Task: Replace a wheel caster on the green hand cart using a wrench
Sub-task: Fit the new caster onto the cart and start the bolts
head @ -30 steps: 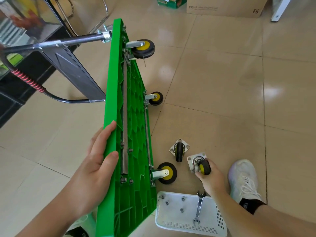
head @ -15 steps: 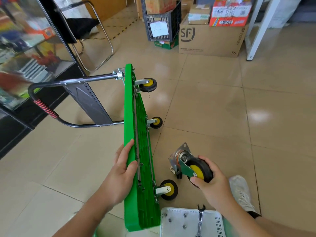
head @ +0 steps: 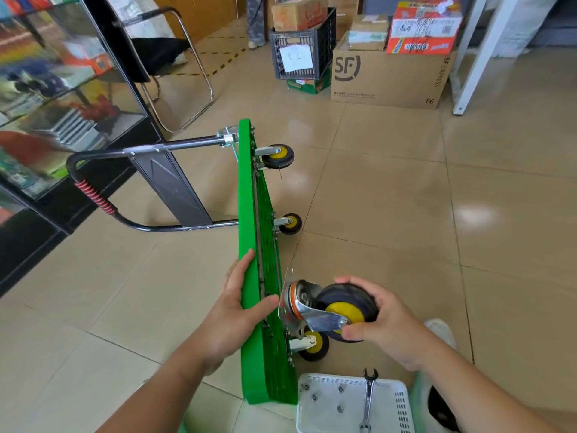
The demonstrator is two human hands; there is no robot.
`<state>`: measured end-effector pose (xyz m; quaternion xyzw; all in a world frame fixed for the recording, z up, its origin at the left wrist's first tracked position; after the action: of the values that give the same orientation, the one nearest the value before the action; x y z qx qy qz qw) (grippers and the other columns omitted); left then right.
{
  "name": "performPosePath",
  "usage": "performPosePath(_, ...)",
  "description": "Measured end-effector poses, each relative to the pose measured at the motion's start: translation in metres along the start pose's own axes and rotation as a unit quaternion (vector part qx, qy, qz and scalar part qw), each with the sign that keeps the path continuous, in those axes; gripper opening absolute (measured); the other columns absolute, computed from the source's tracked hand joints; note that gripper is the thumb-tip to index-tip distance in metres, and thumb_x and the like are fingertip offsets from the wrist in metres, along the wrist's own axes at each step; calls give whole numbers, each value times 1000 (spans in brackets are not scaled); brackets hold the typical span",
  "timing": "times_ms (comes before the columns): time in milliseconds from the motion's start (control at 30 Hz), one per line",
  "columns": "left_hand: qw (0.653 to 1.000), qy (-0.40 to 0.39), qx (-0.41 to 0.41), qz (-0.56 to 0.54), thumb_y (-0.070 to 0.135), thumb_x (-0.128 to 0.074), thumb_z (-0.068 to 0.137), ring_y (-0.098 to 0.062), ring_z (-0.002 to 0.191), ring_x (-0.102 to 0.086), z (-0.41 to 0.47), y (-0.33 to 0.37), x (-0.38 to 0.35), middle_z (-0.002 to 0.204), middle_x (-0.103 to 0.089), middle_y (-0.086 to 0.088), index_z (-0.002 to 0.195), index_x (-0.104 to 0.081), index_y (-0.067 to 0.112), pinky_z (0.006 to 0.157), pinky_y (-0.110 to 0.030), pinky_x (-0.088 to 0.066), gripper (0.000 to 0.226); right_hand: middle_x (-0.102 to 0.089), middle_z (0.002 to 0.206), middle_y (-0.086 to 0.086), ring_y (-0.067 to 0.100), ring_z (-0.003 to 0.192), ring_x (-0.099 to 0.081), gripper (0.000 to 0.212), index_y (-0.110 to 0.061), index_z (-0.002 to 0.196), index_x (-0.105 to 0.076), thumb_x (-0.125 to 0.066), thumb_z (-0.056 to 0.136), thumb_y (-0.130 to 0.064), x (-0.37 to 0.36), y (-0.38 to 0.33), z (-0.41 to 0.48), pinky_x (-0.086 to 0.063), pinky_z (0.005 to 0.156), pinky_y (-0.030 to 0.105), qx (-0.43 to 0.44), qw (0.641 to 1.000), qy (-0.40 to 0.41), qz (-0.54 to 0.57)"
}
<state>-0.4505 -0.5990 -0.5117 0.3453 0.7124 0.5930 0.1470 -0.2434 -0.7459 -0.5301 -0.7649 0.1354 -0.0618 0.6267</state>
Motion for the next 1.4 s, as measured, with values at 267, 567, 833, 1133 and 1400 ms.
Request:
performPosePath(267, 998, -30, 21, -51, 50, -82, 78, -16, 142, -47, 2, -5, -2, 164, -30, 17, 141, -31, 73, 111, -41, -50, 84, -74, 114, 4, 22, 103, -72, 78, -24, 125, -65, -79, 64, 24, -1, -6, 11, -55, 82, 24, 8, 1000, -21, 9)
performPosePath(567, 998, -32, 26, -51, 19, -86, 71, -21, 123, -64, -1, -2, -4, 153, -44, 7, 139, -32, 71, 95, -41, -60, 101, -72, 117, 7, 21, 100, -70, 72, -23, 124, -66, -85, 59, 1, -9, 14, 19, -55, 82, 28, -8, 997, -16, 80)
performPosePath(833, 999, -10, 19, -47, 22, -84, 71, -17, 125, -62, 1, -2, -4, 154, -45, 10, 139, -33, 71, 99, -40, -58, 98, -70, 116, 13, 27, 100, -68, 85, -14, 132, -58, -89, 53, -8, -22, 38, 30, -55, 84, 33, -53, 987, -38, 149)
performPosePath(1133, 999, -4, 48, -23, 12, -80, 70, -22, 122, -64, 1, -1, -4, 149, -49, 5, 145, -18, 71, 90, -39, -62, 114, -69, 116, 15, 30, 101, -66, 85, -11, 131, -58, -86, 51, -1, -30, 56, 41, -53, 89, 39, -72, 981, -74, 163)
performPosePath(1400, 999, -3, 45, -4, 13, -76, 69, -22, 123, -63, 2, -1, -5, 152, -46, 7, 147, -10, 70, 89, -41, -62, 117, -66, 118, 20, 34, 102, -64, 80, -6, 136, -53, -76, 63, 16, -37, 68, 48, -54, 89, 40, -88, 969, -95, 209)
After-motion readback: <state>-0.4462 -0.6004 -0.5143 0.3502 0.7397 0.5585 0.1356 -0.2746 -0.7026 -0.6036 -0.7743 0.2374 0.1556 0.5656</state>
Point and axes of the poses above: each hand's wrist, its own z-axis towards the middle knuckle, its own x-axis out of the back of the hand, y = z × x, the point moved 7 cm from there along z, towards the middle knuckle
